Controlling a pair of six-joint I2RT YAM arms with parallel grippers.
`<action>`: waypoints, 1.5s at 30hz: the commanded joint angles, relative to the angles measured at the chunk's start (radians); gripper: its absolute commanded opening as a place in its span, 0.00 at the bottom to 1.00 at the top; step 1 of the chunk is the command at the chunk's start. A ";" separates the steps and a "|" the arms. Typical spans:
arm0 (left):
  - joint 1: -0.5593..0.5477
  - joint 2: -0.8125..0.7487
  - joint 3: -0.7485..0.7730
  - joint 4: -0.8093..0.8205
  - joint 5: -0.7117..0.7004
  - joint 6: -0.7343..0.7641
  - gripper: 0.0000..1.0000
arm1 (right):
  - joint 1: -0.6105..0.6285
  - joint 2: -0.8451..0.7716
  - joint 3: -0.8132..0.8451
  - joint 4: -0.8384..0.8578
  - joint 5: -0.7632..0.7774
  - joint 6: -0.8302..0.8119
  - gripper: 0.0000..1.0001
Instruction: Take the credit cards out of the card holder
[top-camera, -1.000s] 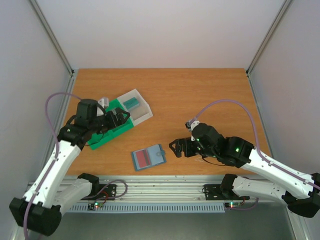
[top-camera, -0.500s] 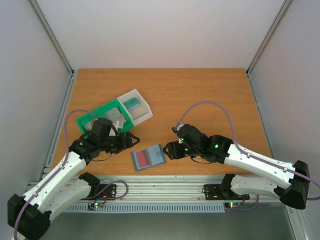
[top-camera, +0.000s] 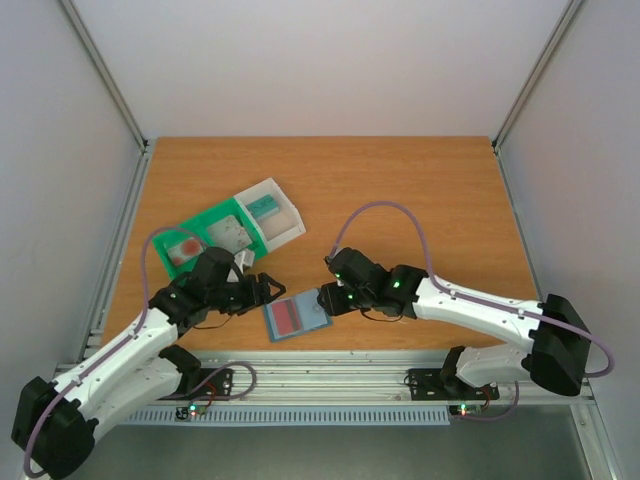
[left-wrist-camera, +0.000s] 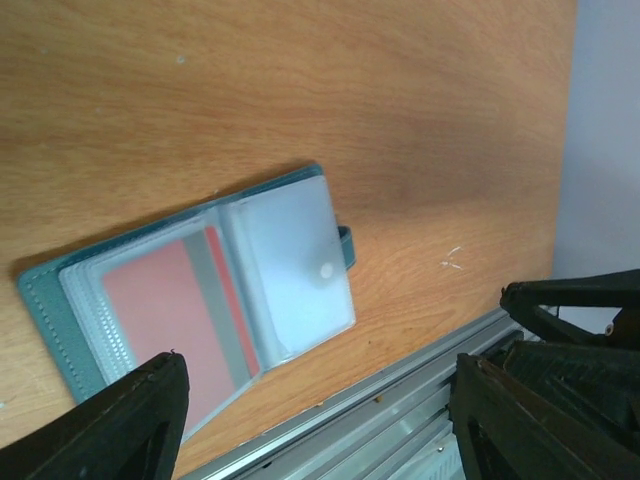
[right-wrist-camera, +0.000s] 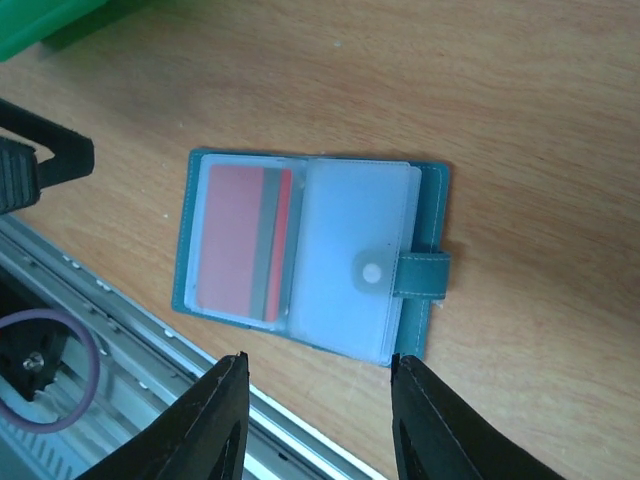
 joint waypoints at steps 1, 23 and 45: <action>-0.007 -0.046 -0.045 0.073 -0.017 -0.018 0.72 | -0.002 0.050 0.013 0.059 0.028 -0.023 0.39; -0.006 -0.196 -0.159 -0.003 -0.116 -0.090 0.58 | -0.006 0.374 0.091 0.261 -0.195 0.029 0.24; -0.007 -0.161 -0.240 0.101 -0.116 -0.160 0.52 | -0.005 0.518 0.045 0.326 -0.231 0.061 0.11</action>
